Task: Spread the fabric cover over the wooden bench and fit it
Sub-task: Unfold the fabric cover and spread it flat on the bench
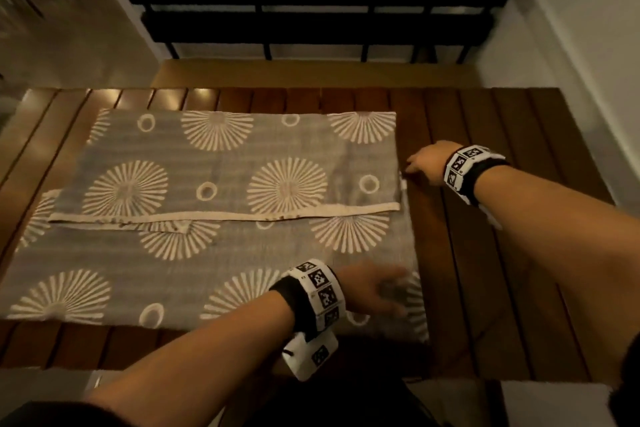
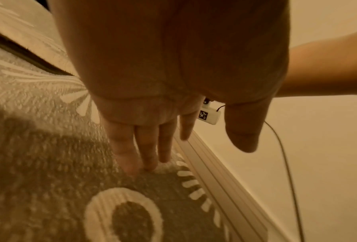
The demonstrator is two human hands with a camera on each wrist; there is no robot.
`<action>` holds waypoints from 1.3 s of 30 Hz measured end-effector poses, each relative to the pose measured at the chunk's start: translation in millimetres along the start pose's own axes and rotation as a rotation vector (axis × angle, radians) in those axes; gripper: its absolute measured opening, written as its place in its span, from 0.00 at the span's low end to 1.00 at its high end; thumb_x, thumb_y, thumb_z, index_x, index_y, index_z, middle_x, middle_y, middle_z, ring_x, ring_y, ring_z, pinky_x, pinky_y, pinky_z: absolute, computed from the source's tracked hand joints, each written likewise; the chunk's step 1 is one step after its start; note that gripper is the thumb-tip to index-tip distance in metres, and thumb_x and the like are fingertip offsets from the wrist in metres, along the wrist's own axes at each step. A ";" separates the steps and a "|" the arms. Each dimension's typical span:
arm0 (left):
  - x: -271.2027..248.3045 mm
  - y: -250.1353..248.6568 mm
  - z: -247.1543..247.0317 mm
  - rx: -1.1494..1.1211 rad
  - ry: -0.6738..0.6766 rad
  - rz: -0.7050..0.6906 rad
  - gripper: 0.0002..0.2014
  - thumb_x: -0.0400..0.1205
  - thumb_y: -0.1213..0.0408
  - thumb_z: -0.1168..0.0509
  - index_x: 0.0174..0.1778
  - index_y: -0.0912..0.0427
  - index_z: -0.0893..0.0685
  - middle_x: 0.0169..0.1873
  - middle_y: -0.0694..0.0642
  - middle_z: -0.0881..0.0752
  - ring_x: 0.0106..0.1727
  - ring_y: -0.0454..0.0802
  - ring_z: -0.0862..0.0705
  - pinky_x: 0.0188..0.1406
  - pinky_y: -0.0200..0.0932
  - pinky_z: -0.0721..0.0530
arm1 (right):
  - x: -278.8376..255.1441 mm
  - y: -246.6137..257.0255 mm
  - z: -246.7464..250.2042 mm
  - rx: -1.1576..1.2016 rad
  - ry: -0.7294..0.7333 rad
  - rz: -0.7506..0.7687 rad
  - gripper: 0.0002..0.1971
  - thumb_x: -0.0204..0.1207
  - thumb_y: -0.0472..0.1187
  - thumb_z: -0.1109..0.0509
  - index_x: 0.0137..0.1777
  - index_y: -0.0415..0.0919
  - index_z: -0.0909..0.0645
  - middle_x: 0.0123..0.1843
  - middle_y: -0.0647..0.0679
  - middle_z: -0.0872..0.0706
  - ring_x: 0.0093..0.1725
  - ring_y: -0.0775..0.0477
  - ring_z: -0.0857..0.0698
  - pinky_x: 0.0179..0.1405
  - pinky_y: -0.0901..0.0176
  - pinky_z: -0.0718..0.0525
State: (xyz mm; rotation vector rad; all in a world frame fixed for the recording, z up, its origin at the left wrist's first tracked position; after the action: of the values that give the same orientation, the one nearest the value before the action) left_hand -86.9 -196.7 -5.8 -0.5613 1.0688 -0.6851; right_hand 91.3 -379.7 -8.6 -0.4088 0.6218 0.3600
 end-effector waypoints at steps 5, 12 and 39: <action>-11.4 41.5 60.0 0.126 -0.515 0.052 0.16 0.78 0.61 0.33 0.62 0.54 0.16 0.56 0.56 0.14 0.57 0.54 0.16 0.61 0.47 0.19 | -13.8 33.2 14.6 0.172 -0.233 0.085 0.21 0.75 0.39 0.38 0.68 0.42 0.22 0.67 0.43 0.19 0.64 0.39 0.21 0.61 0.46 0.23; -37.9 114.0 99.3 0.489 -0.552 0.516 0.49 0.69 0.32 0.33 0.81 0.37 0.54 0.85 0.56 0.53 0.83 0.69 0.55 0.77 0.72 0.50 | -18.7 92.5 36.0 0.363 -0.514 0.056 0.25 0.79 0.51 0.43 0.74 0.43 0.31 0.77 0.40 0.31 0.75 0.39 0.30 0.72 0.40 0.31; -114.9 224.9 128.3 0.360 -0.459 0.650 0.43 0.75 0.39 0.37 0.77 0.24 0.60 0.85 0.50 0.58 0.84 0.64 0.58 0.78 0.73 0.46 | -43.0 63.4 -68.8 0.638 0.020 -0.245 0.39 0.81 0.47 0.38 0.83 0.63 0.60 0.86 0.53 0.66 0.84 0.37 0.63 0.80 0.29 0.46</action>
State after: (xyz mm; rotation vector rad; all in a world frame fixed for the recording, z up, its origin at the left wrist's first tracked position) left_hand 46.8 49.5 -48.1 -0.0318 0.6144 -0.1474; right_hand -2.4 -366.0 -49.0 0.1252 0.6613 -0.0855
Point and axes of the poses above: each hand's wrist, its own x-axis towards the middle knuckle, its own z-axis out of the back of the hand, y = z × x, the point moved 5 cm from there along x, towards the middle knuckle
